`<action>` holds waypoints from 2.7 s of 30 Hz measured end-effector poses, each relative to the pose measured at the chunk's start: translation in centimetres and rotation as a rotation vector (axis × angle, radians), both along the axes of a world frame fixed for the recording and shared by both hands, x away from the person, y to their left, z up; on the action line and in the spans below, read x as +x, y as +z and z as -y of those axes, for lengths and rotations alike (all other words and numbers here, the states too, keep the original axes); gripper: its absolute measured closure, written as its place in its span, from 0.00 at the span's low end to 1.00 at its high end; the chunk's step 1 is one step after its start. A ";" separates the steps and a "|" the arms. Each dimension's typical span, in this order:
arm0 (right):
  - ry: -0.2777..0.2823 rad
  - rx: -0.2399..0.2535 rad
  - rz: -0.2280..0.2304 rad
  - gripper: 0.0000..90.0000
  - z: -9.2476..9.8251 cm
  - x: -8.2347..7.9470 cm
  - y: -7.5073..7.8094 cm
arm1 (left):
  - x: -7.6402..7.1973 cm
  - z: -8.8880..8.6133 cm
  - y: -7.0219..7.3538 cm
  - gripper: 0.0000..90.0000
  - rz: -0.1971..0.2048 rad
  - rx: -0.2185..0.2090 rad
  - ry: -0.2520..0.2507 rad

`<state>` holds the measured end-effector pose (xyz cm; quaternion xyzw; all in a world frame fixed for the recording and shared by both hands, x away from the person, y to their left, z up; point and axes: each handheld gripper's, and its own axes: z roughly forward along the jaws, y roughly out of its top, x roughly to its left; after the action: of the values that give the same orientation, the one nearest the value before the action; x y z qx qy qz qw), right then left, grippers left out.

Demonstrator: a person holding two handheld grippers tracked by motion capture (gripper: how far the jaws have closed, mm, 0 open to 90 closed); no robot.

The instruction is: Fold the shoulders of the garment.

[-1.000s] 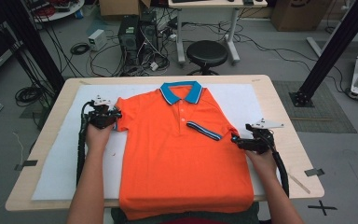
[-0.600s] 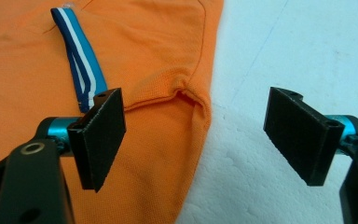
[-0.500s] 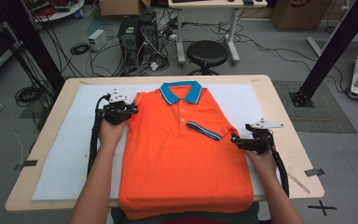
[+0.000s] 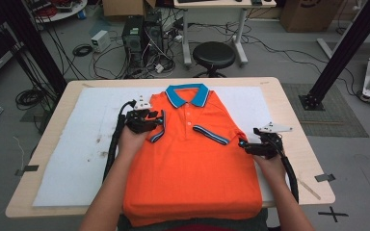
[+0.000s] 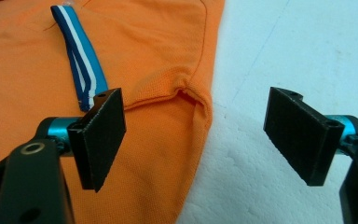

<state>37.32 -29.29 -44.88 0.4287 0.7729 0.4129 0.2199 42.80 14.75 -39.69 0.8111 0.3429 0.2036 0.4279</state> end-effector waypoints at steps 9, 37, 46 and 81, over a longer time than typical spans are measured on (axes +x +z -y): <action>0.004 -0.005 0.004 0.24 0.0 0.0 0.0 | 1.5 2.1 -2.3 0.56 -0.085 0.008 0.000; 0.007 -0.010 0.000 0.24 -0.1 0.0 0.0 | -1.7 2.6 -2.8 0.67 -0.002 -0.047 -0.035; 0.002 0.008 -0.007 0.24 0.1 0.1 0.0 | -4.0 0.5 -1.7 0.42 0.060 -0.101 -0.040; -0.039 0.107 0.092 0.22 2.8 -0.5 2.3 | -4.0 -4.3 -1.2 0.23 0.120 -0.180 0.001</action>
<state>36.82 -32.12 -42.54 0.4353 0.7303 0.4685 0.2401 38.75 19.09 -40.87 0.7555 0.3341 0.2205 0.5186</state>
